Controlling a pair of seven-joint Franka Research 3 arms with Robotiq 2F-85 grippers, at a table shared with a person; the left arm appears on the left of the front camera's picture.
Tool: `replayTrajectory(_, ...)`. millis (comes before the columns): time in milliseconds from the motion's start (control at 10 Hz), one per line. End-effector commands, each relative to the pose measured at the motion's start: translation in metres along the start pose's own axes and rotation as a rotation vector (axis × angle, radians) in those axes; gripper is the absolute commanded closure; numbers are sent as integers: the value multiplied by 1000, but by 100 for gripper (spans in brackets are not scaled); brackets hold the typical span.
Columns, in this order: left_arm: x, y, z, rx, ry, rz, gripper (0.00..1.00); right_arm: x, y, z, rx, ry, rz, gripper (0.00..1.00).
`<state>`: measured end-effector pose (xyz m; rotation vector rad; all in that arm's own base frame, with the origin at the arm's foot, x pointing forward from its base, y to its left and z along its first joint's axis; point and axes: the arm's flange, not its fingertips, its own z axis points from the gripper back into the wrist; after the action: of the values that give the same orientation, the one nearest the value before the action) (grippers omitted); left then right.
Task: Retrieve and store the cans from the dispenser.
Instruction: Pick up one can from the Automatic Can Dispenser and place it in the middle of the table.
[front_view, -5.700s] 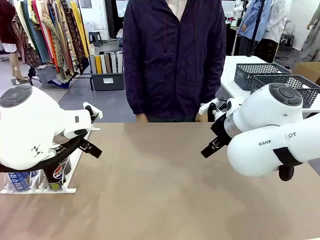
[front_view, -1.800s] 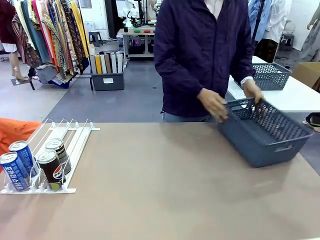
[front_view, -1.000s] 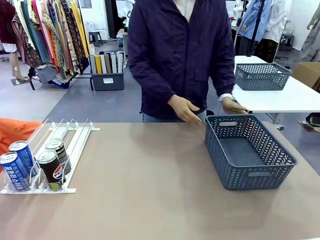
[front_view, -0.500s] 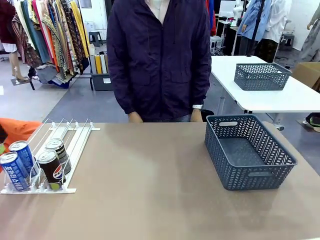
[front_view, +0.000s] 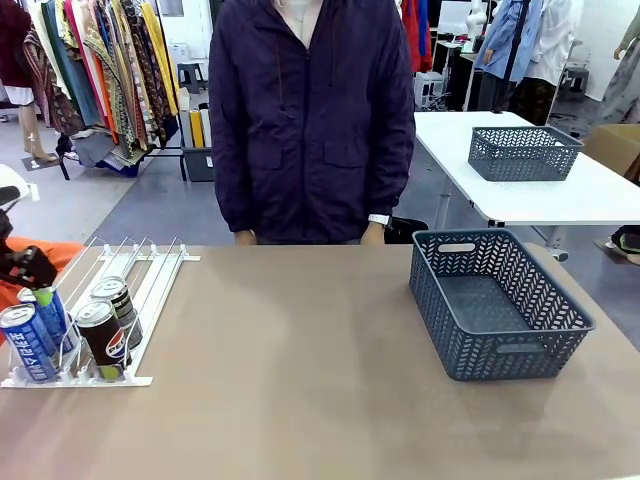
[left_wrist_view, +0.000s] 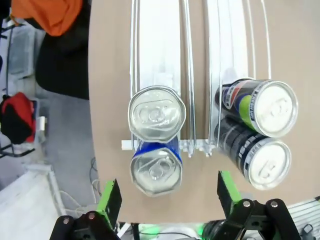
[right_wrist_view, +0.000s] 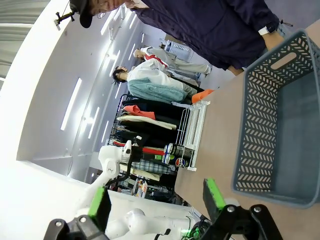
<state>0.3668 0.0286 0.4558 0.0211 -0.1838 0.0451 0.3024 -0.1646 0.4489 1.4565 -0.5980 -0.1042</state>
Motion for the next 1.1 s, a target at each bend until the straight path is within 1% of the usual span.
replayTrajectory(0,-4,8,-30,11,52,59,0,2,4,-1,14,-5,4,0)
replayTrajectory(100,-4,12,-37,9,79,71,0,2,4,-1,14,-5,4,0)
replayTrajectory(300,-4,16,-45,-35,114,61,0,2,4,-1,14,-5,4,0)
replayTrajectory(700,-4,15,-52,-44,121,65,0,2,4,-1,14,-5,4,0)
replayTrajectory(800,-2,15,-53,-24,119,61,13,2,4,-1,14,-5,4,0)
replayTrajectory(900,-2,14,-53,2,117,57,71,2,4,-1,14,-5,4,0)
replayTrajectory(1000,-2,14,-54,7,115,57,100,2,4,-1,14,-5,4,0)
